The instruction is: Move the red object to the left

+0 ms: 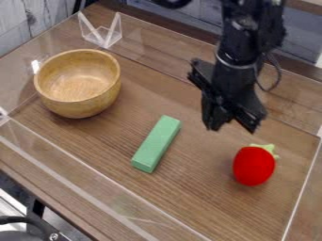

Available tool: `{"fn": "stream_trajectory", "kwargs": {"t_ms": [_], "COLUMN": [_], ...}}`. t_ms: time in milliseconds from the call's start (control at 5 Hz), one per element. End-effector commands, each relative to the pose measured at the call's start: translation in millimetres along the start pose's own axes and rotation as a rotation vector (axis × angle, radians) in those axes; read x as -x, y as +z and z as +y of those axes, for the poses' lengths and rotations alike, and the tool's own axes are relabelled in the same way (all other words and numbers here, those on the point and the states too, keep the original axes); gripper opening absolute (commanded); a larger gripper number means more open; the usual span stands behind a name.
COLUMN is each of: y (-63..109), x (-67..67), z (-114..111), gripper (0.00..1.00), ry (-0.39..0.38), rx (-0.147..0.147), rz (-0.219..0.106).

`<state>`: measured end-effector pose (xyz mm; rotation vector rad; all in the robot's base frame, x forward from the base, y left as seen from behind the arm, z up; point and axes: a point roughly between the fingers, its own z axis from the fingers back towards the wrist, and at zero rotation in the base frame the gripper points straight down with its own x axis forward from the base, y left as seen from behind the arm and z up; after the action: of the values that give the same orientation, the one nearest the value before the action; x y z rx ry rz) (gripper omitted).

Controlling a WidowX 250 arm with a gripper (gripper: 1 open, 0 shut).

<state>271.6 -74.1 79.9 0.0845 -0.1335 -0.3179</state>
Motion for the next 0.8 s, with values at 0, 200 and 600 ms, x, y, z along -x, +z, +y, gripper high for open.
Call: {"fn": "stream_trajectory", "kwargs": {"t_ms": [0, 200, 600], "y": [-3.3, -19.6, -27.6], "x": [-9.2, -6.8, 3.1], "z": [-18.7, -34.6, -35.7], "gripper": [1.0, 1.0, 0.0], "ry": [-0.061, -0.056, -0.043], "rx": [0.011, 0.012, 0.018], "rz": [-0.04, -0.032, -0.022]}}
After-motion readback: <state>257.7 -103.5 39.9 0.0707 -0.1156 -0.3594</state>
